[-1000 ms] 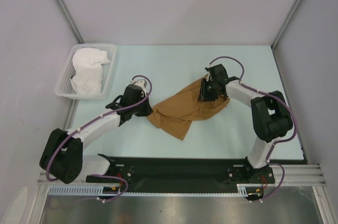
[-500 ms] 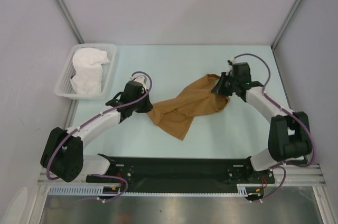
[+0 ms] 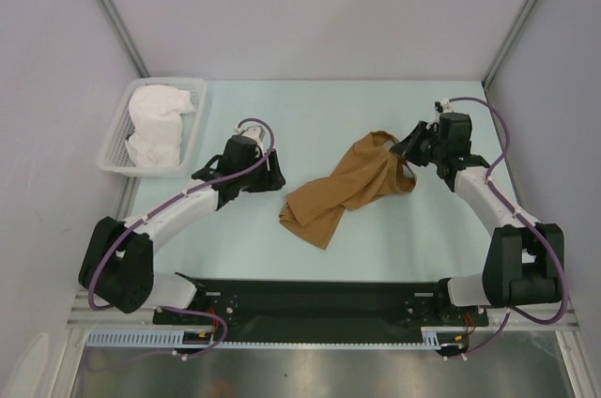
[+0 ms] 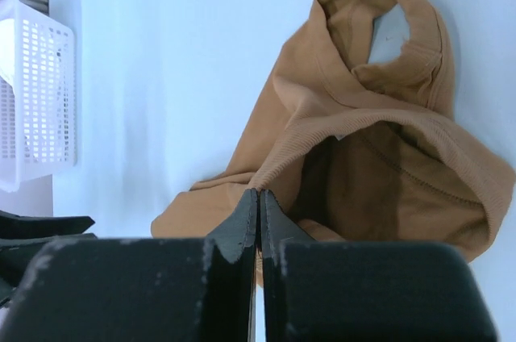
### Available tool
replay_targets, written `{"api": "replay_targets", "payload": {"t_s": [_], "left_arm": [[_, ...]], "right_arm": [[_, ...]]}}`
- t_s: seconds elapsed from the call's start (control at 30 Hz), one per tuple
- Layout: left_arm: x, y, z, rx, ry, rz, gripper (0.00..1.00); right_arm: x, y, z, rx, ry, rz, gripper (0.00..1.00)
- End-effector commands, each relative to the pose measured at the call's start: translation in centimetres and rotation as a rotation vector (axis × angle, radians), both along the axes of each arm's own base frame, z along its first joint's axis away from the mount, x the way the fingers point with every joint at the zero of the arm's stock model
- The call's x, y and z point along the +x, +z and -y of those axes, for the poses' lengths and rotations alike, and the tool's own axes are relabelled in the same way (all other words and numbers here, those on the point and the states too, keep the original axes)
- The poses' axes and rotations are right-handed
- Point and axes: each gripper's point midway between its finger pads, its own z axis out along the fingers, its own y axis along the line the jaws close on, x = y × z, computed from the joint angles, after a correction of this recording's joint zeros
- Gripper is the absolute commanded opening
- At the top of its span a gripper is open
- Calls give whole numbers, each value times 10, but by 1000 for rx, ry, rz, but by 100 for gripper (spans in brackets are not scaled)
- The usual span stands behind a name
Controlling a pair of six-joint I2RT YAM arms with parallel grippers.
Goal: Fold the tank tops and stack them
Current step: Flatten the tank top out
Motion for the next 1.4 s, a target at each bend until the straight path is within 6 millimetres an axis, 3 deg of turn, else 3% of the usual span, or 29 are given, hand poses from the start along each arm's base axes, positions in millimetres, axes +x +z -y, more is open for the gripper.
{"api": "replay_targets", "payload": {"t_s": [0.0, 0.23, 0.33, 0.4, 0.47, 0.6, 0.7, 0.87, 1.2, 1.3, 1.37], "left_arm": [[2, 33, 7, -68, -26, 105, 68], [-31, 32, 36, -17, -165, 121, 61], [-44, 25, 54, 17, -252, 106, 61], [-52, 12, 64, 51, -304, 68, 54], [-54, 0, 70, 89, -344, 39, 50], [-59, -15, 80, 156, -394, 9, 56], [-52, -26, 79, 212, -384, 0, 56], [-47, -33, 85, 222, -401, -5, 48], [-55, -53, 91, 267, -440, -50, 48], [-56, -56, 92, 263, -447, -51, 36], [-54, -57, 90, 280, -433, -51, 17]], "right_arm": [[12, 13, -5, 34, 14, 50, 0], [12, 6, -5, 36, 18, 41, 0], [11, 3, -5, 36, 18, 36, 0], [12, 1, -5, 33, 17, 31, 0], [11, 2, -5, 32, 18, 31, 0], [11, 2, -5, 28, 18, 32, 0], [11, 1, -4, 27, 19, 31, 0], [11, -1, -3, 25, 17, 24, 0], [12, -3, -3, 27, 18, 22, 0], [12, -5, -3, 29, 17, 17, 0], [12, -5, -2, 31, 17, 16, 0]]}}
